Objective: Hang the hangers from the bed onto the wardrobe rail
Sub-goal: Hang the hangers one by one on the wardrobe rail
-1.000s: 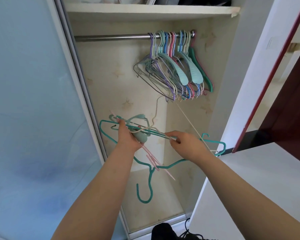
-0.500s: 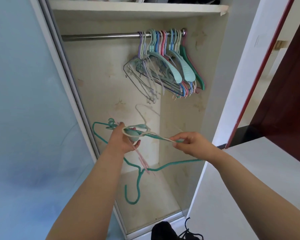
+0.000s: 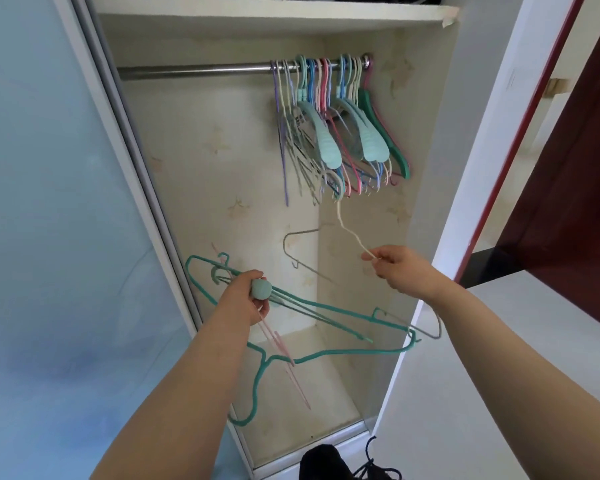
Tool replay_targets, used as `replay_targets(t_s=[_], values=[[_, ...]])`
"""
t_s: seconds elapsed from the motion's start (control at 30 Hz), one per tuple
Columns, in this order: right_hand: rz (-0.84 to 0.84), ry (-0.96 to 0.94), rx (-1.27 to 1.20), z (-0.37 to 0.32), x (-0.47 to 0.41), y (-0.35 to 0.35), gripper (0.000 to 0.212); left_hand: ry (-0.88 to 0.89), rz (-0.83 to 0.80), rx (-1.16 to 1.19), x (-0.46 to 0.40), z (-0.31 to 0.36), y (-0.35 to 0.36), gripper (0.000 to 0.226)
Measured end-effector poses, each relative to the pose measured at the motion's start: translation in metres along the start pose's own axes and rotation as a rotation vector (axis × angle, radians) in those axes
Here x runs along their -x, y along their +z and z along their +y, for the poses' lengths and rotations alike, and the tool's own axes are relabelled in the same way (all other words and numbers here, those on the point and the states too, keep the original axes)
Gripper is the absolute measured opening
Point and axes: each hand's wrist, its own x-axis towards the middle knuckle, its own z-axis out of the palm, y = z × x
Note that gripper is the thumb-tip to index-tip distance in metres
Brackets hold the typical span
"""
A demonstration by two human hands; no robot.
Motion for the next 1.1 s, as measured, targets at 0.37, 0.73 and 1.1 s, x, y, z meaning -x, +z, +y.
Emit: replay_targets(t_s=[0.37, 0.73, 1.1], values=[[0.13, 0.176, -0.123, 0.054, 0.008, 0.003, 0.017, 0.041, 0.078, -0.095, -0.022, 0.002, -0.016, 0.019], [0.342, 0.066, -0.29, 0.077, 0.04, 0.053, 0.024, 0.052, 0.007, -0.17, -0.029, 0.009, -0.012, 0.016], [0.299, -0.142, -0.155, 0.026, 0.044, 0.074, 0.021, 0.032, -0.02, -0.33, -0.036, -0.012, -0.003, 0.017]])
